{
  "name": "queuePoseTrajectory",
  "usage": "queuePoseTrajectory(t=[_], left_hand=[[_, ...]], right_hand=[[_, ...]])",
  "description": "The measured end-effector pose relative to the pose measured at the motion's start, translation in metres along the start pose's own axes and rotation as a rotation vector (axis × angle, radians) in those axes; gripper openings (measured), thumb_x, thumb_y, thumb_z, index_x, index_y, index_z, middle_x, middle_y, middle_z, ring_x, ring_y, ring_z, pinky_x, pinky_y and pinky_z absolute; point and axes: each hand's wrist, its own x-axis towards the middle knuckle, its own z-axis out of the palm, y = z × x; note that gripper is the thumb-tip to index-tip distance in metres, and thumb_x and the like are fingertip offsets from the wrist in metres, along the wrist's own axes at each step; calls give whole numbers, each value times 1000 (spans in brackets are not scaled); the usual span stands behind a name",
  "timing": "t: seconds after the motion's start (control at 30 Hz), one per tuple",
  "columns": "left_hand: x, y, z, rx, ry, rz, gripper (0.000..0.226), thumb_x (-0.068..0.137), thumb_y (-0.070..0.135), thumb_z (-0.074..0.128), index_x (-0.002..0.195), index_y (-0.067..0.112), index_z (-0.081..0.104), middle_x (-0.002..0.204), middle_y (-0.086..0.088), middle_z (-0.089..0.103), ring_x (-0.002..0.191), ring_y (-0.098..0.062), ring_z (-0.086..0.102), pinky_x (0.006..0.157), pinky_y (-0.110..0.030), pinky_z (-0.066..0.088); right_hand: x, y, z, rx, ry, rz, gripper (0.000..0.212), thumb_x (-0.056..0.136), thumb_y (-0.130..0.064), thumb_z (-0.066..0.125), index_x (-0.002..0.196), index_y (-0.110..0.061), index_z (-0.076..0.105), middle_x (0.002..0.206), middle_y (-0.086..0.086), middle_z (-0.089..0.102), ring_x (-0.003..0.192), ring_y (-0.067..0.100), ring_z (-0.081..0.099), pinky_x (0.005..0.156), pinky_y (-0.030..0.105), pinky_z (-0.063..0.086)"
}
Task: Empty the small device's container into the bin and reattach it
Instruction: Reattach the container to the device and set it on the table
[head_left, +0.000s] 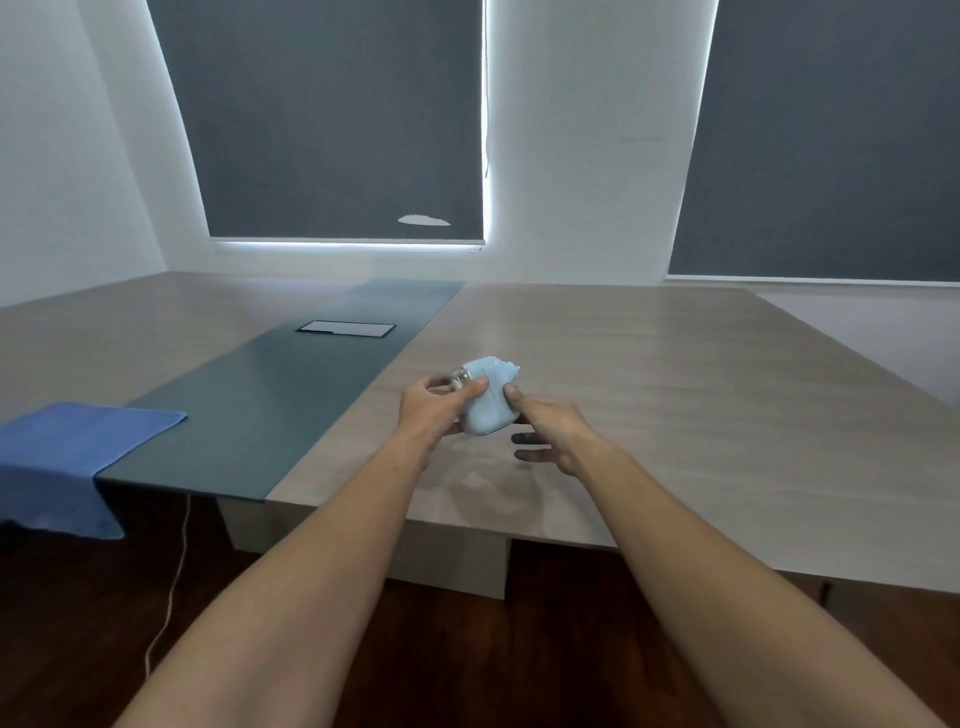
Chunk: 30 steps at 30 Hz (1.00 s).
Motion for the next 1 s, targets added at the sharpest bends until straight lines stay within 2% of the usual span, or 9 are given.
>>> queuePoseTrajectory(t=[0.1, 0.2, 0.3, 0.37, 0.43, 0.5, 0.7, 0.87, 1.0], left_hand=[[-3, 2, -17, 47, 68, 30, 57, 61, 25, 90, 109, 10, 63, 104, -10, 71, 96, -24, 71, 82, -48, 60], [-6, 2, -34, 159, 168, 64, 69, 50, 36, 89, 112, 14, 68, 102, -5, 73, 94, -21, 71, 88, -44, 59], [-12, 2, -47, 334, 281, 96, 60, 60, 30, 86, 115, 13, 69, 104, -3, 72, 96, -20, 68, 90, -34, 55], [-16, 1, -53, 445, 353, 110, 52, 64, 28, 84, 112, 13, 69, 98, 0, 68, 94, -21, 65, 84, -28, 50], [-16, -5, -58, 513, 397, 127, 54, 62, 30, 83, 111, 14, 67, 103, -2, 68, 98, -23, 65, 84, -30, 50], [-14, -12, -62, 539, 417, 130, 60, 60, 32, 85, 113, 15, 65, 111, -5, 68, 103, -24, 64, 86, -33, 50], [-8, -27, -63, 570, 429, 127, 62, 60, 34, 87, 112, 14, 61, 116, -6, 64, 104, -25, 62, 85, -35, 48], [-7, -33, -64, 564, 435, 106, 65, 62, 32, 88, 117, 14, 57, 122, -7, 61, 106, -24, 60, 81, -29, 41], [-9, -31, -60, 598, 424, 102, 84, 64, 36, 86, 133, 11, 46, 134, -9, 52, 120, -28, 54, 92, -34, 43]], right_hand=[[-4, -2, 19, -18, -14, -16, 41, 87, -53, 64, 111, -20, 72, 112, 3, 70, 88, 23, 65, 77, 37, 60], [-5, -2, 36, -41, -21, -33, 38, 89, -50, 64, 110, -20, 70, 115, 6, 67, 87, 24, 64, 77, 39, 60], [-6, 2, 47, -69, -9, -52, 39, 90, -48, 63, 114, -18, 67, 117, 7, 65, 86, 24, 63, 75, 39, 60], [-5, 6, 49, -95, 4, -63, 38, 90, -47, 62, 113, -17, 67, 115, 8, 65, 85, 24, 63, 75, 40, 60], [-2, 10, 48, -114, 33, -63, 41, 89, -48, 62, 115, -16, 68, 114, 7, 66, 85, 23, 64, 75, 40, 61], [2, 13, 44, -119, 69, -62, 44, 88, -48, 63, 117, -15, 69, 112, 6, 67, 83, 22, 65, 72, 38, 62], [9, 19, 30, -105, 156, -56, 43, 89, -44, 65, 117, -12, 69, 103, 5, 68, 80, 20, 65, 65, 36, 60], [11, 23, 18, -101, 212, -60, 41, 89, -41, 64, 117, -11, 70, 101, 4, 69, 81, 20, 67, 65, 35, 60], [11, 26, 3, -147, 281, -88, 40, 90, -41, 63, 115, -10, 71, 100, 6, 69, 82, 21, 67, 66, 35, 60]])
